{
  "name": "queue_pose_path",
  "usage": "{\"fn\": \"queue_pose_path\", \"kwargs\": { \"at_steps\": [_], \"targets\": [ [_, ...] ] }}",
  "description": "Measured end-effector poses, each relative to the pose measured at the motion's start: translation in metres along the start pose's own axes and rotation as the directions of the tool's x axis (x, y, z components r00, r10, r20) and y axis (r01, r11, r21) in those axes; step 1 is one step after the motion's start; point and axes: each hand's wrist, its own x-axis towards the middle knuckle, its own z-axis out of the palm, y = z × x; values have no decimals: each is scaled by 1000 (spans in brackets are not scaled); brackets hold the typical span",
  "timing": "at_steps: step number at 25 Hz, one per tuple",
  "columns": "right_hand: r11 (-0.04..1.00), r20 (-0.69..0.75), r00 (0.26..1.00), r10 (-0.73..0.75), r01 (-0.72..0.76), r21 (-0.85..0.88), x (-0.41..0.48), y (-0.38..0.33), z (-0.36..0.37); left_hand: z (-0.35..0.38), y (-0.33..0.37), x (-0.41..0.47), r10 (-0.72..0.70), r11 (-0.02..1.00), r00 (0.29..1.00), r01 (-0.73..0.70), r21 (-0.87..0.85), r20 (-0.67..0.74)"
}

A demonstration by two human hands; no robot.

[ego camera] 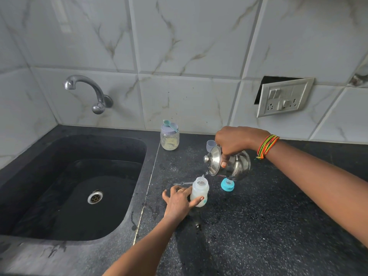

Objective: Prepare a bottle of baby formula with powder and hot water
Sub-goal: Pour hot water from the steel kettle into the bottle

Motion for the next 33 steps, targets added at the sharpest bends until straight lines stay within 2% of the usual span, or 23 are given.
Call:
{"fn": "queue_pose_path", "kwargs": {
  "at_steps": [29,33],
  "targets": [
    [993,10,1000,-22,21,114,9,14,27,0,-1,3,22,1000,1000,-22,-5,-10],
    [986,9,1000,-24,22,167,5,23,33,-2,2,6,56,995,998,-56,-78,7]
  ]
}}
